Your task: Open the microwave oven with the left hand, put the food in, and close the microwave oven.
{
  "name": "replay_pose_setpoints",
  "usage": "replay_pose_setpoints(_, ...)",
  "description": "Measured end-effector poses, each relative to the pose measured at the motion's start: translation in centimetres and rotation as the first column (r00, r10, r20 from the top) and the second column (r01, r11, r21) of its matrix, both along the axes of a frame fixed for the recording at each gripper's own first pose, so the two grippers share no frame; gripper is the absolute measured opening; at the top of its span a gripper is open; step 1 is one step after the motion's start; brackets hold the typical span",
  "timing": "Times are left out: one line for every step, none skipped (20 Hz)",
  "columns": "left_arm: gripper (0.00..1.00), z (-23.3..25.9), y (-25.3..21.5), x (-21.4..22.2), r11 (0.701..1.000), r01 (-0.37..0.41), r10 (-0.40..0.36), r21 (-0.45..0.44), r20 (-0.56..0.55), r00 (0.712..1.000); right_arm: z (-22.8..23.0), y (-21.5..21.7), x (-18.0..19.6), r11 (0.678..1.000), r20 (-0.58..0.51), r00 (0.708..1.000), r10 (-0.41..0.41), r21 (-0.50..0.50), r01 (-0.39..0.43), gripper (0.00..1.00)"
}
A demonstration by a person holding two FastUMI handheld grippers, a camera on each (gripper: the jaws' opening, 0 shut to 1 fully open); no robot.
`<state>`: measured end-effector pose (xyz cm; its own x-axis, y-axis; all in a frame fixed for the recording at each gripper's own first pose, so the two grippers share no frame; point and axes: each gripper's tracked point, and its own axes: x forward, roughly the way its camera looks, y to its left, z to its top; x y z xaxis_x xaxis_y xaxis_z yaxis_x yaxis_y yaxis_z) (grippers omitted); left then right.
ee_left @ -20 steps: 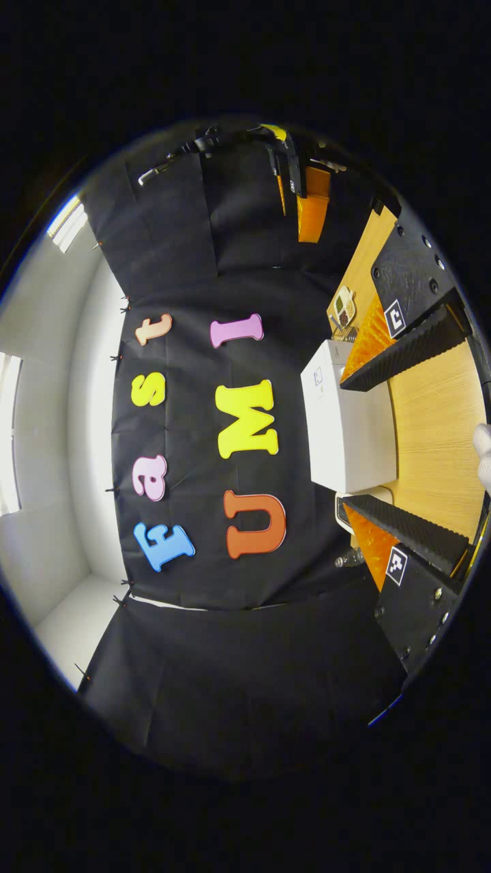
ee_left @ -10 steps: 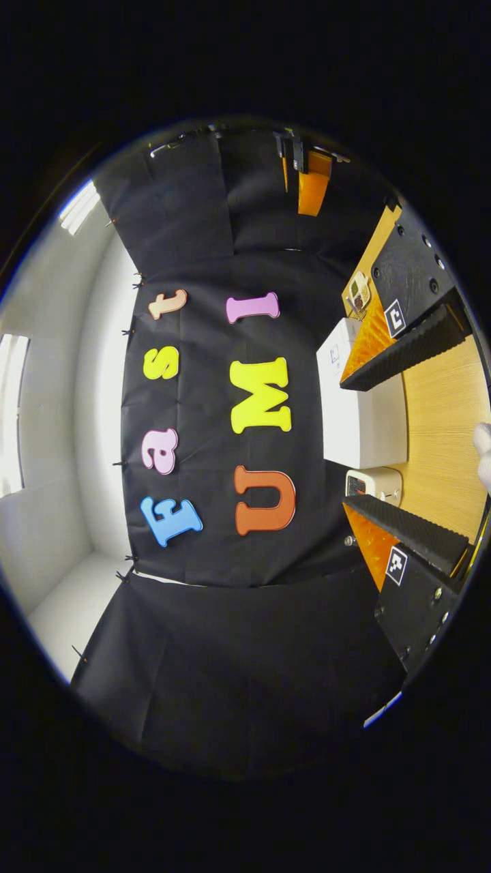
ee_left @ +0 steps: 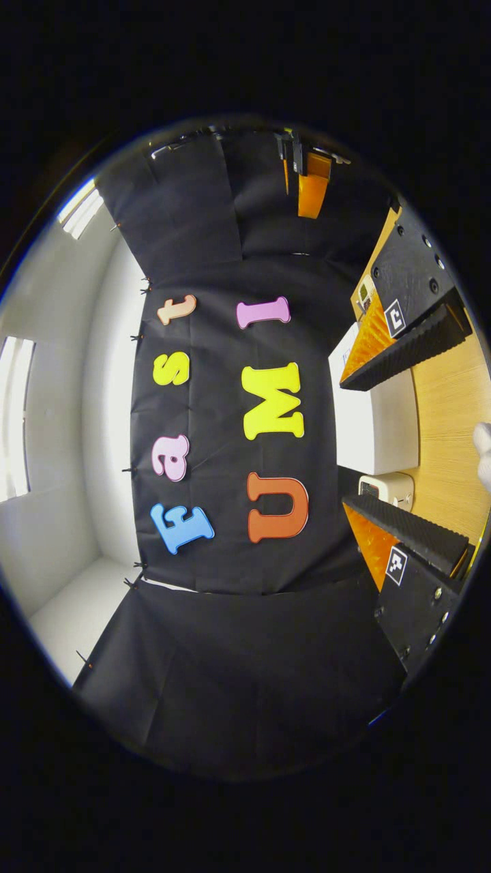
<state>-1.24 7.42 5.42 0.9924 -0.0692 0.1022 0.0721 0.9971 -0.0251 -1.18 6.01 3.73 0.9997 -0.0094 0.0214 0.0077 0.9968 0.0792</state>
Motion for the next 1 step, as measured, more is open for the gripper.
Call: replay_pose_setpoints(0.95,0.06,0.17,0.18,1.000,-0.004,0.004,0.000,0.003,1.000,0.13,-0.05,0.13,1.000,0.001,1.000,-0.001,-0.001,0.001,0.91)
